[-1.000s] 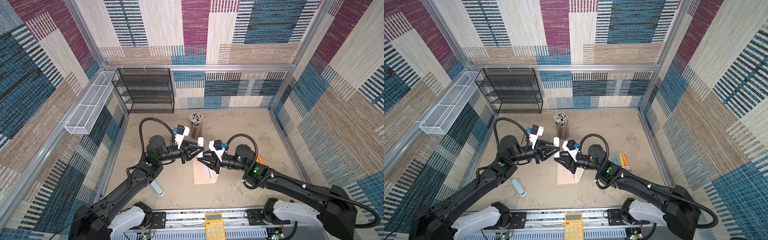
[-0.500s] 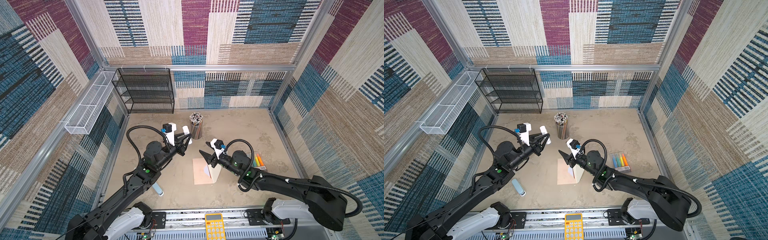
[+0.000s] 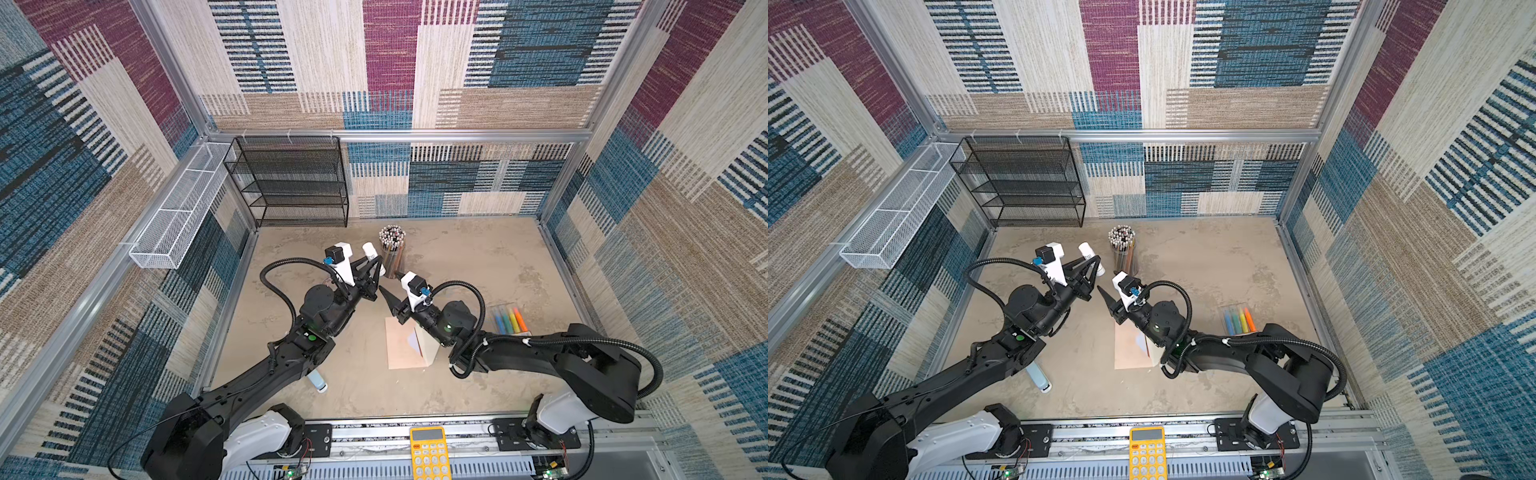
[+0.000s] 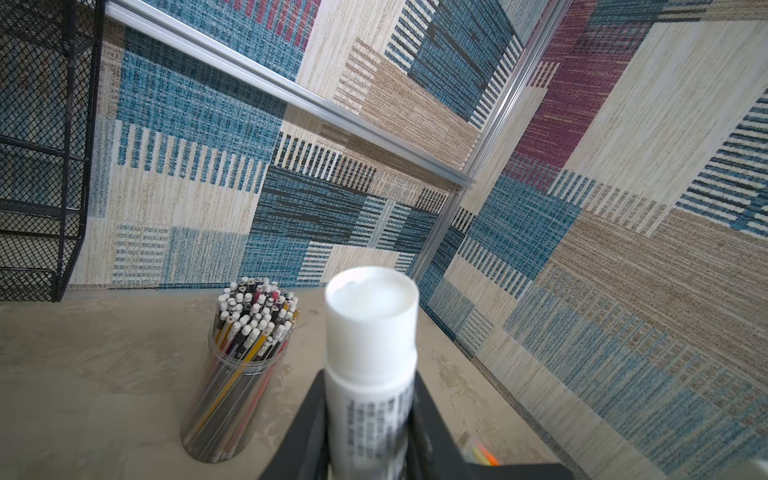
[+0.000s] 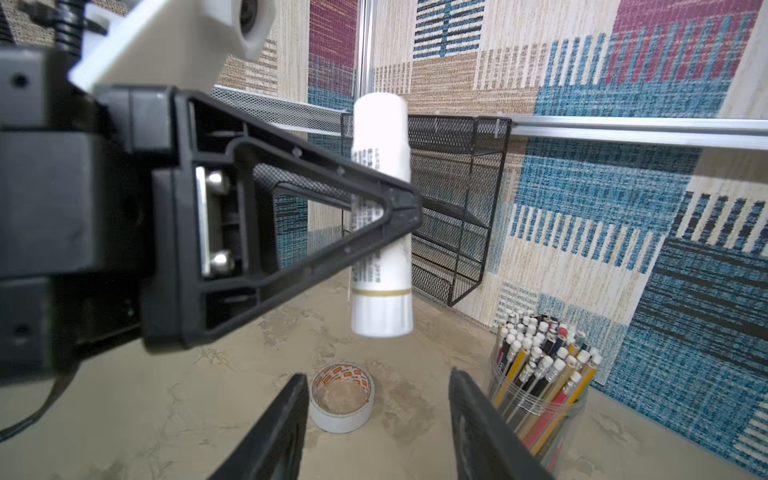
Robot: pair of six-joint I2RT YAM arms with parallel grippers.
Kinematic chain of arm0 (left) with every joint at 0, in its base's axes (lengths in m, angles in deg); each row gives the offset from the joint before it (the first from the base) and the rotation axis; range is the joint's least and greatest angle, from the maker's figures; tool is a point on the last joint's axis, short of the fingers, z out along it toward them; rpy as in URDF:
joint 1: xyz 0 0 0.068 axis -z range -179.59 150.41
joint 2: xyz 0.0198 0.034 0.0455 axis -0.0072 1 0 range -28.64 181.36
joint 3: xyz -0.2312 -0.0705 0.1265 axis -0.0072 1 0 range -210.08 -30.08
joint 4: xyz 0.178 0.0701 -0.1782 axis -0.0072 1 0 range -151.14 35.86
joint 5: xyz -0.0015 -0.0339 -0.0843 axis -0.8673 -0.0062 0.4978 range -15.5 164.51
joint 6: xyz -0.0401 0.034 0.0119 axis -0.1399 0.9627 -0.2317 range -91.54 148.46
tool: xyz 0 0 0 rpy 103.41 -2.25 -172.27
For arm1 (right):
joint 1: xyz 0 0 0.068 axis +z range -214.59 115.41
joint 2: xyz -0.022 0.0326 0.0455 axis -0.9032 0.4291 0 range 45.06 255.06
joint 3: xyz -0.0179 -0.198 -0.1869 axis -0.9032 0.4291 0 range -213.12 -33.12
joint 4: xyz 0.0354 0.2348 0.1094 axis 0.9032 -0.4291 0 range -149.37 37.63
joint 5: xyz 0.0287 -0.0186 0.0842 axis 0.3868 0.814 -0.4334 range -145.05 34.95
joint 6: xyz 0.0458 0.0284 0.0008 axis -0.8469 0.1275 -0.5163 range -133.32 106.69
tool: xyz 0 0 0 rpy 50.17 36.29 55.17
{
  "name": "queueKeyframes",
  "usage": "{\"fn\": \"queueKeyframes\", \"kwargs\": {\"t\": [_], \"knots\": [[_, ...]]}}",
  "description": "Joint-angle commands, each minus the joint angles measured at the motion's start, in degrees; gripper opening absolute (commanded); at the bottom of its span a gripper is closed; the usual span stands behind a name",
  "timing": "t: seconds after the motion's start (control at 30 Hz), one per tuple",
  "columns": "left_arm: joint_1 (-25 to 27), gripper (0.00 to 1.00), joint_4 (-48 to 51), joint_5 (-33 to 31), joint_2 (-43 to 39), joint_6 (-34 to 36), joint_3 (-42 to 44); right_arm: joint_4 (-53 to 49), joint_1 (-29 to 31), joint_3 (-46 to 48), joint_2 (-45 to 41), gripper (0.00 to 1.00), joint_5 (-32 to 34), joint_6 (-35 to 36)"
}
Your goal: Place the letter into the envelope and seal it
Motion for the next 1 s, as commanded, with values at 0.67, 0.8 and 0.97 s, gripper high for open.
{"fn": "queueKeyframes", "kwargs": {"t": [0.67, 0.8, 0.97], "knots": [[0.72, 0.0, -4.09, 0.15, 0.82, -2.62, -0.81, -1.1, 0.36, -7.3, 4.57, 0.31, 5.03, 3.06], [0.77, 0.0, -3.91, 0.24, 0.99, -2.91, -0.67, -1.75, 0.53, -7.36, 4.33, 0.26, 4.95, 3.31], [0.77, 0.0, -3.16, 0.66, 1.43, -3.65, -0.73, -4.41, 0.67, -7.8, 3.4, 0.2, 4.42, 3.5]]}}
